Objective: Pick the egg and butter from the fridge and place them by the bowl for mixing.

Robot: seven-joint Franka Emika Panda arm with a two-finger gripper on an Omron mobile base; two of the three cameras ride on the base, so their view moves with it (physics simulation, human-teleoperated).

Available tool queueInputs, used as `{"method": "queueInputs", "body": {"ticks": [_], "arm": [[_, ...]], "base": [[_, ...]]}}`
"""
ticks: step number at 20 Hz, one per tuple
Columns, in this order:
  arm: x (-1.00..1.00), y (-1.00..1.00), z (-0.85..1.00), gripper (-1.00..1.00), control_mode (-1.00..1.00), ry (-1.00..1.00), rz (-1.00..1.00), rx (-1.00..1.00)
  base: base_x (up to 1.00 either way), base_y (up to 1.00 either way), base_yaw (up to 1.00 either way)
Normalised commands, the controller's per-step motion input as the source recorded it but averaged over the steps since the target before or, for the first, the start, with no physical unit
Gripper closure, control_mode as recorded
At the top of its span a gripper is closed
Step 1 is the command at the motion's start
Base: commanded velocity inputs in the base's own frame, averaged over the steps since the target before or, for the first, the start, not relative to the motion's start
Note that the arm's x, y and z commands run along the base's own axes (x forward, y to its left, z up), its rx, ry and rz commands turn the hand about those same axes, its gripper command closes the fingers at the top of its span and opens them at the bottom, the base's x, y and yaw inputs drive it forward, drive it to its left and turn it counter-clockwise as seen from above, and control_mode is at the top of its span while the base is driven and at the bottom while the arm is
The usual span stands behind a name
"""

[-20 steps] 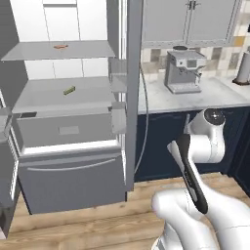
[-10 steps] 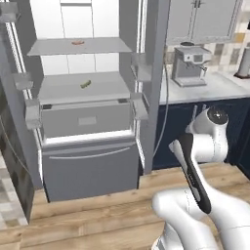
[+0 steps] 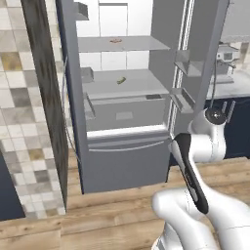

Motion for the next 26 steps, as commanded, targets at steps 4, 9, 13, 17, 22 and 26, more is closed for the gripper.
{"method": "queueInputs", "body": {"ticks": [4,9,13,17,22,26], "arm": [[0.00,0.00,0.00,-1.00,1.00,0.00,0.00,0.00],[0.00,0.00,0.00,-1.00,1.00,0.00,0.00,0.00],[0.00,0.00,0.00,-1.00,1.00,0.00,0.00,0.00],[0.00,0.00,0.00,-1.00,1.00,0.00,0.00,0.00],[0.00,0.00,0.00,-1.00,1.00,0.00,0.00,0.00],[0.00,0.00,0.00,-1.00,1.00,0.00,0.00,0.00]], "base": [[0.58,0.00,0.00],[1.00,0.18,-0.03],[1.00,0.49,-0.01],[1.00,0.34,0.00],[0.86,0.00,0.01],[0.93,0.00,0.00]]}}
